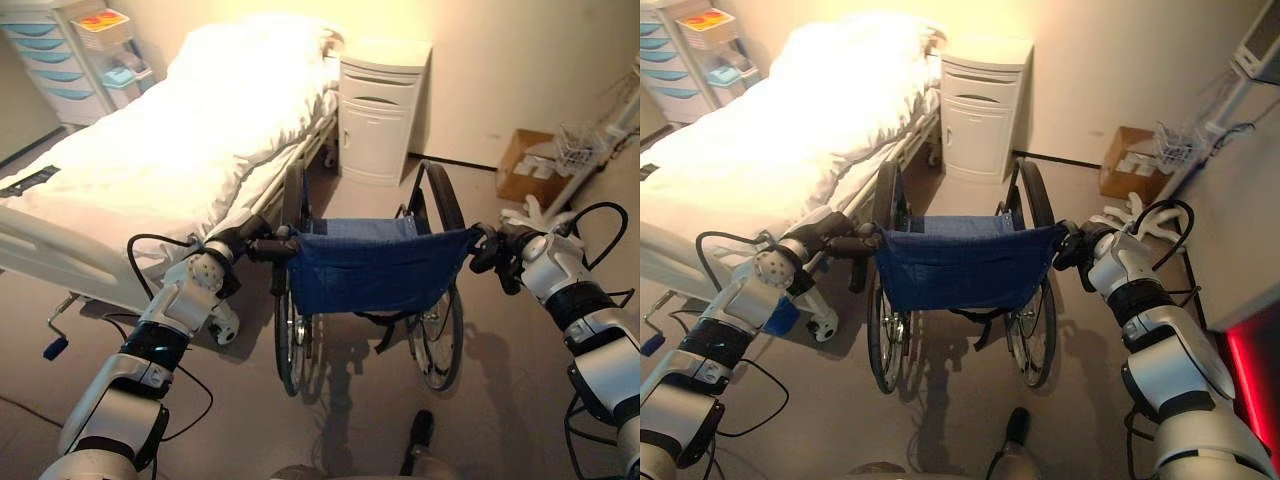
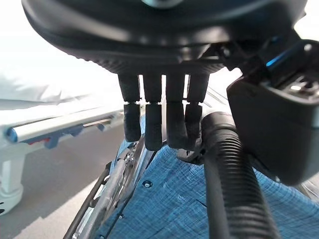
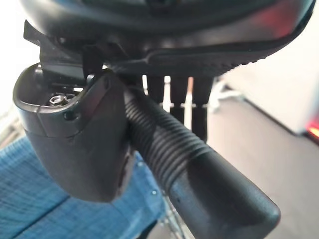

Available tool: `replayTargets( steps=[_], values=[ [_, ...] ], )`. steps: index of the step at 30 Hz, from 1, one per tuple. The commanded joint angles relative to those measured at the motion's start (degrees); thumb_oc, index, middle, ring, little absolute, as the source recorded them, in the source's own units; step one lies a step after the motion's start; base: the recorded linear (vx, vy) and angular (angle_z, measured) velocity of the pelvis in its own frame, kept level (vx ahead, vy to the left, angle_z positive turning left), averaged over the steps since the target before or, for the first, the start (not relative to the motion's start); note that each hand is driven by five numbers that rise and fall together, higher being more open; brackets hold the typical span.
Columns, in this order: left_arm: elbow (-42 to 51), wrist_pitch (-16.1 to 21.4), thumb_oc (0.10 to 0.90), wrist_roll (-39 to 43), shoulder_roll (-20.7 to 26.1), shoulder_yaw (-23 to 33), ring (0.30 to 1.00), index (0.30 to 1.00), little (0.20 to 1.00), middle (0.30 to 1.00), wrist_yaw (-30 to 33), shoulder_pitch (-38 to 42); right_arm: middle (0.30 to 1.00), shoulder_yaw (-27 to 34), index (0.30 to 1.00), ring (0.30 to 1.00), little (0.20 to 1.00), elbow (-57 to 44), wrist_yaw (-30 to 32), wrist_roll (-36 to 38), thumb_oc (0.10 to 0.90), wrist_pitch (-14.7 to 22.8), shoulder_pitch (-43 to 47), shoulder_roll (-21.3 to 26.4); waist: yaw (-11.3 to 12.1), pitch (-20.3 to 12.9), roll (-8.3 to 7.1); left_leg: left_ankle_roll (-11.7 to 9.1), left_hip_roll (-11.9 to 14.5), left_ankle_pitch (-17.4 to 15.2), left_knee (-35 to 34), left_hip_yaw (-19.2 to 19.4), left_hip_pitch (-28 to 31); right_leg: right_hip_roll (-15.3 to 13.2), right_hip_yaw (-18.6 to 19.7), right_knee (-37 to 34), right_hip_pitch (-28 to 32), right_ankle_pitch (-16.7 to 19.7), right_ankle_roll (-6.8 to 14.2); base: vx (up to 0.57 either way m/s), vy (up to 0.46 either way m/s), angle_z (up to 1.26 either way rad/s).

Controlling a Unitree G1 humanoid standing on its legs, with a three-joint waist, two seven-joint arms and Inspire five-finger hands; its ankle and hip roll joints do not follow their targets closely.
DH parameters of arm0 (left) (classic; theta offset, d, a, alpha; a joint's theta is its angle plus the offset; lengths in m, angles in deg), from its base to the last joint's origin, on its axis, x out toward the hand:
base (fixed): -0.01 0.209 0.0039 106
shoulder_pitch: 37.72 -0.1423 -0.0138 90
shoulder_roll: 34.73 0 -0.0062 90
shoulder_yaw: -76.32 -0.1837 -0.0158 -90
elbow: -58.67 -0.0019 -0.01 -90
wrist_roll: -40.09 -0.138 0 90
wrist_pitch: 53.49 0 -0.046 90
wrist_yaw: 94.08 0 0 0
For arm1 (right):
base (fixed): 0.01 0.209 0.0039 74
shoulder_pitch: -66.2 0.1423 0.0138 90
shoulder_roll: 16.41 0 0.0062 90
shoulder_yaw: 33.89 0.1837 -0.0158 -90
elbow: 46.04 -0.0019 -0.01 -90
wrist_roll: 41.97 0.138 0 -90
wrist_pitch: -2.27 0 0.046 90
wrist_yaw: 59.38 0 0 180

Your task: Push the wheelchair next to the bed

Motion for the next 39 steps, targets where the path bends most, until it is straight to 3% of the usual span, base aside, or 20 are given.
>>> replayTargets(
  steps=[1, 3, 4, 6, 11, 15, 16, 17, 19, 21, 23, 24, 26, 27, 29, 31, 34, 39],
  values=[
    [-6.62, -3.28, 0.400, -7.27, 0.90, -8.57, 0.300, 0.300, 0.300, 0.300, -1.25, -0.86, 0.300, -11.50, 0.300, 0.300, 0.300, -14.68, -2.39, -4.11, 0.400, 10.94, 6.81, 2.01, 0.30, 3.35, -2.73, -2.15, 0.93, -0.97, 3.16, 9.94, 4.87, -2.35, 2.37, -0.20, 1.40, 12.31, -1.26, 0.33, -0.202, 1.08],
    [-6.77, -3.68, 0.400, -7.96, -0.42, -9.11, 0.300, 0.300, 0.300, 0.300, 0.22, -0.26, 0.300, -11.27, 0.300, 0.300, 0.300, -14.14, -2.09, -3.57, 0.400, 11.16, 6.44, 2.55, -0.62, 3.43, -2.64, -3.27, 3.02, 1.60, 1.64, 11.75, 5.63, -1.90, 1.35, -0.71, 2.39, 11.62, -1.60, 0.26, -0.170, 0.87],
    [-8.11, -5.21, 0.400, -8.43, -2.13, -9.88, 0.300, 0.300, 0.300, 0.300, 2.14, 2.13, 0.300, -10.21, 0.300, 0.300, 0.300, -13.34, -2.21, -4.17, 0.400, 11.75, 6.17, 2.61, -2.55, 3.09, -2.17, -4.97, 6.26, 6.24, -1.29, 14.91, 6.29, -0.89, 0.01, -1.32, 3.38, 9.80, -1.60, 0.21, -0.144, 0.79],
    [-11.17, -5.91, 0.400, -7.07, -3.42, -10.63, 0.300, 0.300, 0.300, 0.300, 4.73, 5.23, 0.300, -10.19, 0.300, 0.300, 0.300, -12.42, -1.83, -4.58, 0.400, 12.20, 6.83, 2.00, -4.09, 3.15, -1.78, -6.36, 8.19, 9.52, -3.69, 16.98, 6.11, -0.09, -0.94, -2.54, 4.51, 8.54, -1.63, 0.16, -0.137, 0.85],
    [-11.72, -8.21, 0.400, -3.84, -4.21, -10.33, 0.300, 0.300, 0.300, 0.300, 7.87, 8.03, 0.300, -10.02, 0.300, 0.300, 0.300, -13.54, -2.81, -4.60, 0.400, 12.35, 6.88, 2.50, -5.90, 3.17, -1.41, -7.89, 9.19, 12.94, -4.19, 16.77, 5.81, 1.95, -0.88, -2.92, 5.92, 6.03, -3.13, 0.22, -0.185, 0.26],
    [-11.91, -8.93, 0.400, -2.28, -4.21, -10.27, 0.300, 0.300, 0.300, 0.300, 8.49, 8.06, 0.300, -9.07, 0.300, 0.300, 0.300, -14.76, -5.16, -5.53, 0.400, 10.47, 5.32, 2.70, -7.58, 1.97, -1.26, -8.97, 8.78, 19.91, 4.43, 16.24, 6.13, 3.73, -1.12, -3.23, 7.12, 4.29, -5.67, 0.20, -0.085, 0.04],
    [-11.98, -8.95, 0.400, -1.98, -4.16, -10.33, 0.300, 0.300, 0.300, 0.300, 8.64, 7.92, 0.300, -9.29, 0.300, 0.300, 0.300, -14.67, -5.04, -5.36, 0.400, 10.30, 5.23, 2.60, -7.43, 1.85, -1.36, -8.98, 8.17, 20.86, 6.17, 15.67, 5.66, 3.93, -1.10, -3.44, 7.67, 3.98, -6.01, 0.36, -0.113, 0.09],
    [-12.23, -8.66, 0.400, -1.82, -4.18, -9.97, 0.300, 0.300, 0.300, 0.300, 8.94, 6.99, 0.300, -9.36, 0.300, 0.300, 0.300, -14.71, -4.66, -5.56, 0.400, 8.97, 4.37, 1.21, -6.14, 2.28, -2.13, -7.99, 5.18, 21.58, 11.69, 14.33, 1.20, 4.24, -0.33, -3.89, 10.54, 2.85, -6.86, 0.35, -0.106, -0.01],
    [-12.10, -8.29, 0.400, -2.39, -4.16, -9.26, 0.300, 0.300, 0.300, 0.300, 9.23, 6.14, 0.300, -9.16, 0.300, 0.300, 0.300, -14.61, -4.28, -5.09, 0.400, 7.61, 4.02, -0.15, -4.77, 3.39, -2.12, -6.31, 3.03, 19.28, 10.76, 14.36, -3.01, 5.06, 1.31, -3.58, 12.68, 1.86, -7.08, 0.35, -0.039, -0.27],
    [-11.49, -7.54, 0.400, -3.00, -3.81, -8.47, 0.300, 0.300, 0.300, 0.300, 9.49, 5.71, 0.300, -8.46, 0.300, 0.300, 0.300, -13.87, -4.22, -5.96, 0.400, 6.96, 3.90, -1.53, -3.63, 4.80, -1.41, -5.78, 3.30, 18.49, 6.08, 16.38, -5.61, 6.11, 2.37, -3.31, 15.26, 0.72, -6.80, 0.27, 0.103, -0.35],
    [-10.51, -7.51, 0.400, -3.23, -3.48, -8.37, 0.300, 0.300, 0.300, 0.300, 9.66, 5.77, 0.300, -7.94, 0.300, 0.300, 0.300, -13.51, -4.46, -6.31, 0.400, 6.21, 3.85, -1.99, -2.41, 6.11, -0.84, -6.32, 3.97, 20.40, 3.51, 17.34, -8.79, 6.51, 2.88, -3.81, 17.92, -0.29, -6.81, 0.24, 0.182, -0.22],
    [-9.11, -7.51, 0.400, -3.54, -2.21, -8.31, 0.300, 0.300, 0.300, 0.300, 9.07, 5.95, 0.300, -7.37, 0.300, 0.300, 0.300, -13.00, -4.36, -5.93, 0.400, 5.02, 3.50, -2.50, -0.24, 7.52, -0.04, -7.51, 5.03, 24.30, -1.06, 17.13, -13.71, 6.81, 3.19, -4.82, 21.54, -1.78, -6.79, 0.26, 0.233, -0.17],
    [-8.19, -7.46, 0.400, -4.43, -0.33, -7.85, 0.300, 0.300, 0.300, 0.300, 7.70, 5.87, 0.300, -7.14, 0.300, 0.300, 0.300, -12.04, -5.16, -4.57, 0.400, 5.04, 3.62, -2.10, 1.86, 8.11, 0.34, -8.12, 5.55, 27.03, -5.81, 15.68, -16.06, 6.76, 4.04, -5.85, 25.20, -3.38, -6.54, 0.28, 0.283, -0.56],
    [-8.14, -7.43, 0.400, -4.52, 0.78, -7.60, 0.300, 0.300, 0.300, 0.300, 7.00, 6.04, 0.300, -7.23, 0.300, 0.300, 0.300, -11.54, -5.75, -3.54, 0.400, 5.35, 3.84, -1.65, 2.52, 7.89, 0.35, -7.93, 5.54, 26.35, -6.92, 15.50, -16.50, 6.12, 4.13, -5.92, 26.27, -4.11, -6.08, 0.27, 0.361, -1.11],
    [-8.92, -7.51, 0.400, -3.12, 2.72, -7.82, 0.300, 0.300, 0.300, 0.300, 5.63, 6.64, 0.300, -7.23, 0.300, 0.300, 0.300, -11.01, -6.59, -2.14, 0.400, 5.56, 3.23, -1.53, 2.11, 6.20, -0.05, -5.86, 3.76, 20.31, -4.55, 17.28, -14.92, 4.12, 3.64, -4.22, 25.46, -4.22, -4.79, 0.21, 0.325, -1.31],
    [-10.44, -5.56, 0.400, -2.83, 4.53, -8.51, 0.300, 0.300, 0.300, 0.300, 4.54, 7.38, 0.300, -6.54, 0.300, 0.300, 0.300, -12.05, -6.83, -2.25, 0.400, 4.51, 1.15, -1.53, 1.73, 5.12, -0.42, -4.67, 3.24, 17.24, -3.72, 18.59, -13.41, 2.23, 2.81, -3.05, 24.16, -3.03, -3.48, 0.21, 0.260, -0.36],
    [-11.06, -3.78, 0.400, -4.06, 6.44, -8.33, 0.300, 0.300, 0.300, 0.300, 3.54, 7.13, 0.300, -5.51, 0.300, 0.300, 0.300, -13.12, -6.29, -0.57, 0.400, 3.01, -0.60, -1.85, 1.67, 3.89, -0.86, -3.31, 2.39, 15.70, -4.57, 19.52, -11.78, 0.44, 2.88, -3.09, 22.50, -1.44, -2.33, 0.16, 0.216, -0.09],
    [-10.76, -4.31, 0.400, -4.00, 7.15, -8.78, 0.300, 0.300, 0.300, 0.300, 4.40, 8.59, 0.300, -5.83, 0.300, 0.300, 0.300, -12.72, -6.11, 1.20, 0.400, 1.18, 1.09, -4.16, 2.19, 3.64, -0.91, -2.46, 1.64, 15.49, -6.82, 21.27, -11.04, -1.76, 1.64, -3.07, 19.63, 2.97, -1.69, 0.04, 0.137, -0.18]
  ],
)
